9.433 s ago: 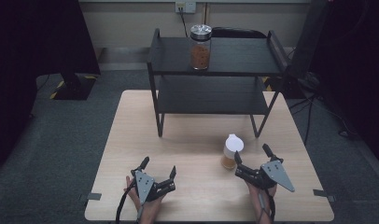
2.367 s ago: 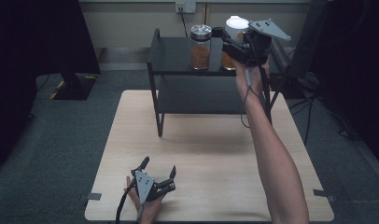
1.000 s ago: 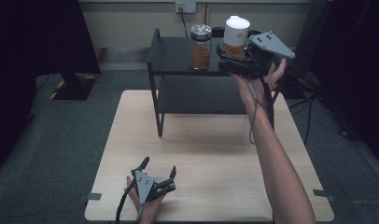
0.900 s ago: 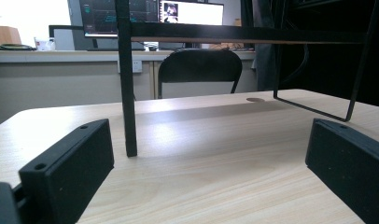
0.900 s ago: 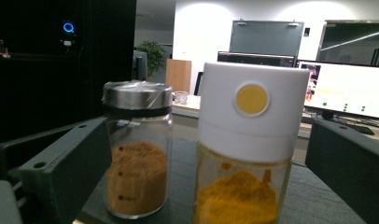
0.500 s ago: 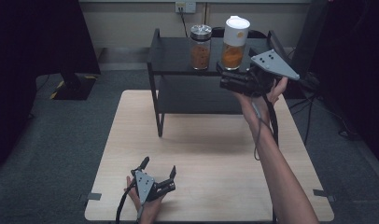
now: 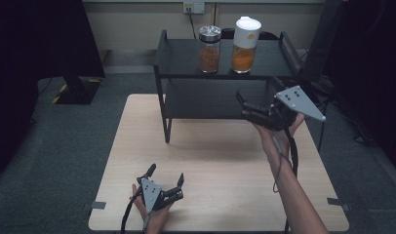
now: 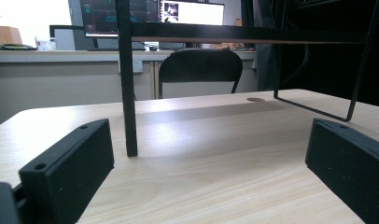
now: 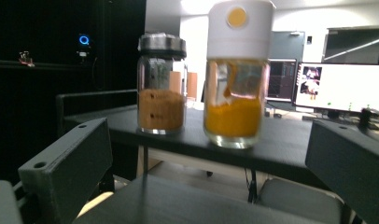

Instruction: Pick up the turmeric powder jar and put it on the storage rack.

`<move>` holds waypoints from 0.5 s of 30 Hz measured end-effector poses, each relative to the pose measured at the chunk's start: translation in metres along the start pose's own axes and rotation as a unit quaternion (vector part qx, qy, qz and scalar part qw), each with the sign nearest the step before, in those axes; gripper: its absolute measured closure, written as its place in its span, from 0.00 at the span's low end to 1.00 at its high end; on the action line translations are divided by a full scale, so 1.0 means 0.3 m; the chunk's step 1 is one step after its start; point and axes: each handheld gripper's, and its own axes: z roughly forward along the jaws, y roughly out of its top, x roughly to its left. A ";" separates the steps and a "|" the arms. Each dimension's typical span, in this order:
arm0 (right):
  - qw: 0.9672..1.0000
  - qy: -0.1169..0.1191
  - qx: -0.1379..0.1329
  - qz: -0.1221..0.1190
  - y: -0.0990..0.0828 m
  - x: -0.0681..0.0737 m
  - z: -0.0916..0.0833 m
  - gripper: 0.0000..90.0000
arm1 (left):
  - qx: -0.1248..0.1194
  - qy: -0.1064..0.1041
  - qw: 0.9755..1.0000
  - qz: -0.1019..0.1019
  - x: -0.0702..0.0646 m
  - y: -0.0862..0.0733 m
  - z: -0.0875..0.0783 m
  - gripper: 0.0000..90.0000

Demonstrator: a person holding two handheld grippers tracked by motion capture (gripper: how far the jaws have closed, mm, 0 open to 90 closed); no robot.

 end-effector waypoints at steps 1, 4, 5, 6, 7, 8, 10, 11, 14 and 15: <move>1.000 -0.002 0.001 0.000 -0.010 0.000 -0.012 0.00 | 0.000 0.000 1.000 0.000 0.000 0.000 0.000 0.01; 1.000 -0.008 0.006 0.008 -0.038 0.000 -0.048 0.00 | 0.000 0.000 1.000 0.000 0.000 0.000 0.000 0.01; 1.000 -0.011 0.007 0.006 -0.048 0.001 -0.060 0.00 | 0.000 0.000 1.000 0.000 0.000 0.000 0.000 0.01; 1.000 -0.013 0.006 0.003 -0.061 0.003 -0.072 0.00 | 0.000 0.000 1.000 0.000 0.000 0.000 0.000 0.01; 1.000 -0.015 0.003 0.003 -0.075 0.005 -0.083 0.00 | 0.000 0.000 1.000 0.000 0.000 0.000 0.000 0.01; 1.000 -0.017 0.004 0.004 -0.086 0.006 -0.093 0.00 | 0.000 0.000 1.000 0.000 0.000 0.000 0.000 0.01; 1.000 -0.017 0.005 0.007 -0.106 0.006 -0.113 0.00 | 0.000 0.000 1.000 0.000 0.000 0.000 0.000 0.01; 1.000 -0.018 0.005 0.007 -0.114 0.007 -0.122 0.00 | 0.000 0.000 1.000 0.000 0.000 0.000 0.000 0.01; 1.000 -0.021 0.001 0.012 -0.140 0.009 -0.151 0.00 | 0.000 0.001 1.000 -0.001 -0.001 0.000 0.000 0.01; 1.000 -0.022 -0.002 0.015 -0.151 0.009 -0.160 0.00 | 0.000 0.001 1.000 0.000 -0.001 0.000 0.000 0.01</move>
